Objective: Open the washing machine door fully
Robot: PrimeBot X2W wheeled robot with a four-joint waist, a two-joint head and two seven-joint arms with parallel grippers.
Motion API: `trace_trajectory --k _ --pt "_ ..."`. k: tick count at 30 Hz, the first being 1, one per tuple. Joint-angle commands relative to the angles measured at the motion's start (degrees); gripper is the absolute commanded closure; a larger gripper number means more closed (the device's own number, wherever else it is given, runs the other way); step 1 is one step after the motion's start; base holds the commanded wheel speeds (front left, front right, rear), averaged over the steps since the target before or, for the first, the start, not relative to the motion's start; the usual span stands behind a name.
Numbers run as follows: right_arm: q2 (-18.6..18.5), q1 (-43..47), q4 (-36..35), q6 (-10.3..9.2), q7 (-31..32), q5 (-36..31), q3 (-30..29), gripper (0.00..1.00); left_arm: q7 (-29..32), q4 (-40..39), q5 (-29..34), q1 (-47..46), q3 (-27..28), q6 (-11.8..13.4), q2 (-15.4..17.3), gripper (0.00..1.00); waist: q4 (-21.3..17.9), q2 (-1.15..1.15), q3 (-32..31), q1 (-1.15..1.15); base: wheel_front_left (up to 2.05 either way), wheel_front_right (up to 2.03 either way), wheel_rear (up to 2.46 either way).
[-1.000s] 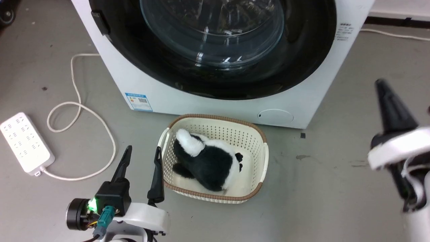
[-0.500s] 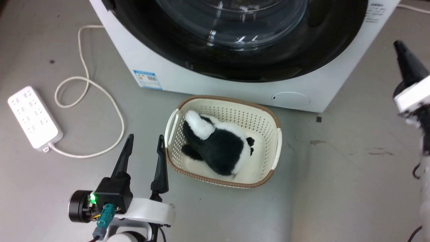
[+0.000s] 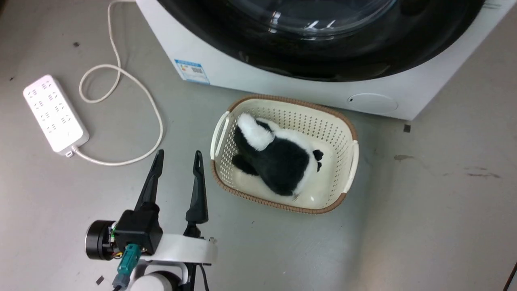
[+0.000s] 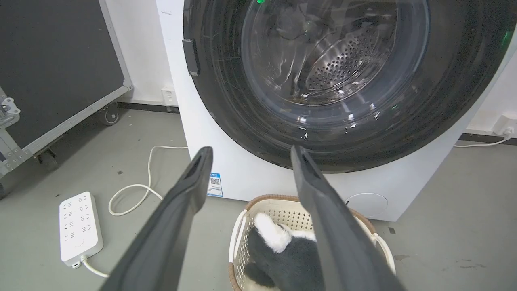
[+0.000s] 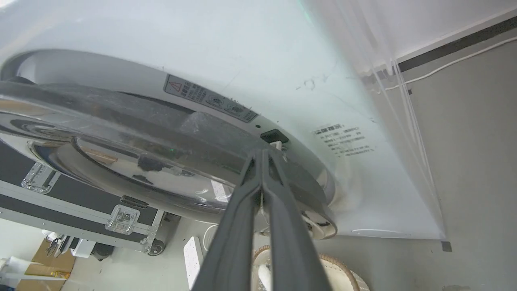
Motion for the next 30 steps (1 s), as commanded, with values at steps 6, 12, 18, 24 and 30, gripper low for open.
trace_trajectory --k 6,12,18,24,30 --pt "-1.08 -8.46 6.17 -0.02 4.82 3.73 -2.19 1.00 -1.22 -0.70 -0.50 -1.83 -1.17 0.83 0.04 0.00 1.11 0.00 1.92 0.00 0.00 0.00 0.00" --pt "-1.70 -14.35 11.49 -0.02 9.39 5.89 -3.57 1.00 -1.94 -1.10 -1.01 -2.70 -2.46 1.49 0.04 0.00 2.20 0.00 3.44 0.00 0.00 0.00 0.00" --pt "-2.60 -18.86 15.51 -0.03 14.74 8.44 -5.15 1.00 -2.65 -1.48 -1.03 -3.42 -2.94 2.05 0.04 0.00 3.17 0.00 4.57 0.00 0.00 0.00 0.00" --pt "-2.77 -19.37 17.99 -0.03 20.66 12.13 -7.36 1.00 -3.37 -1.66 -1.44 -3.74 -3.28 2.49 0.04 0.00 3.75 0.00 4.17 0.00 0.00 0.00 0.00" --pt "-2.46 -16.09 18.69 -0.04 26.28 14.80 -8.71 1.00 -4.09 -1.49 -1.94 -3.47 -3.67 2.65 0.05 0.00 3.63 0.00 2.47 0.00 0.00 0.00 0.00"
